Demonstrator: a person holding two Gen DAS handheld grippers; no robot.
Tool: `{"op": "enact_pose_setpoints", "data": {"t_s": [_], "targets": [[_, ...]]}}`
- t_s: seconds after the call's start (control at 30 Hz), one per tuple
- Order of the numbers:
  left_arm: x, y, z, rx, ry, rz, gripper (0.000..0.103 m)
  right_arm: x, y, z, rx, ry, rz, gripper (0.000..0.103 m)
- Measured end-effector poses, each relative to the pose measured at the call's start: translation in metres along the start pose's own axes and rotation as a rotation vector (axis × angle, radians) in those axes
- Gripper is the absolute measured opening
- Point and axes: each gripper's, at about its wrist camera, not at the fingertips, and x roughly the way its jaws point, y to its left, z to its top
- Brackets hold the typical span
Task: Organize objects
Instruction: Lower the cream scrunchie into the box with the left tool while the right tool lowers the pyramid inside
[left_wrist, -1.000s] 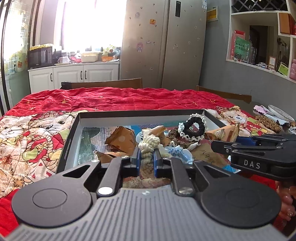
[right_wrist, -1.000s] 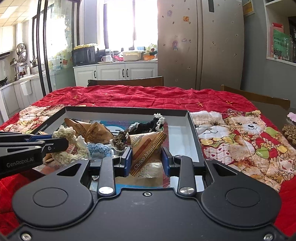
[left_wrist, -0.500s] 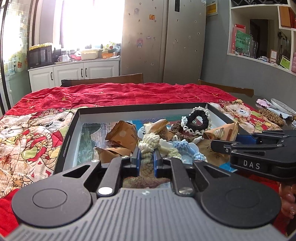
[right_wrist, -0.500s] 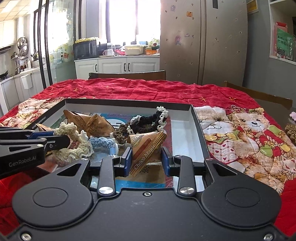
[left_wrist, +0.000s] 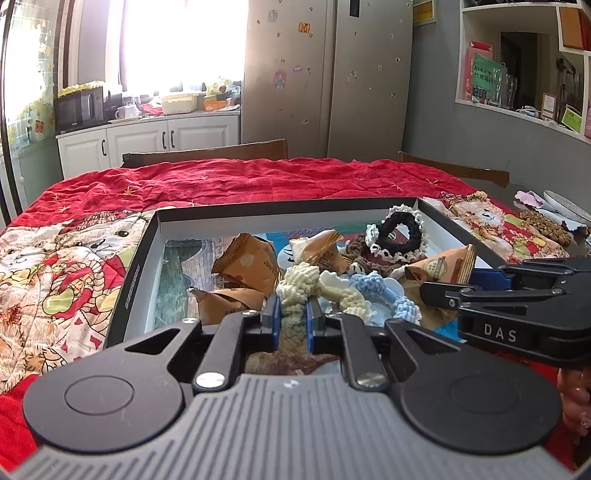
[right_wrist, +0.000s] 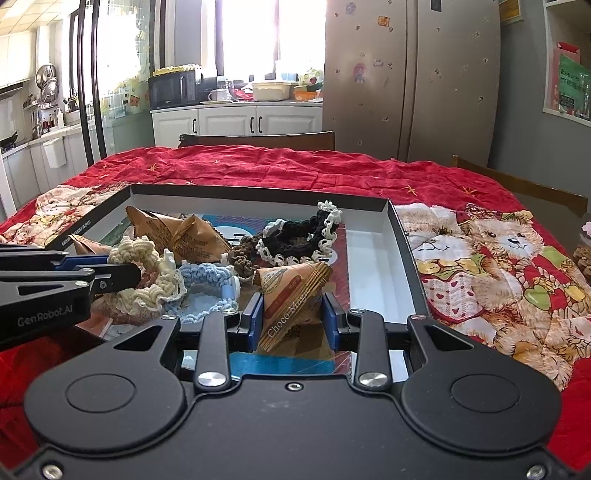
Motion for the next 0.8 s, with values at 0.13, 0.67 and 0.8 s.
{"op": "enact_pose_setpoints", "data": {"t_s": [0.13,0.67,0.8], "targets": [[0.0024,0.0013,-0.0007,-0.004,0.010,0.001,0.016,0.0016,0.0005,-0.0001,-0.004,0.010,0.003,0.032],[0.0073,0.0028,-0.0023,-0.008,0.035,0.006,0.016,0.0048,0.0028,0.0009,-0.022,0.029,0.001,0.032],[0.0078,0.0026,-0.0023,-0.005,0.036,0.008,0.017,0.0053,0.0037,0.0012,-0.025,0.035,-0.002,0.032]]}}
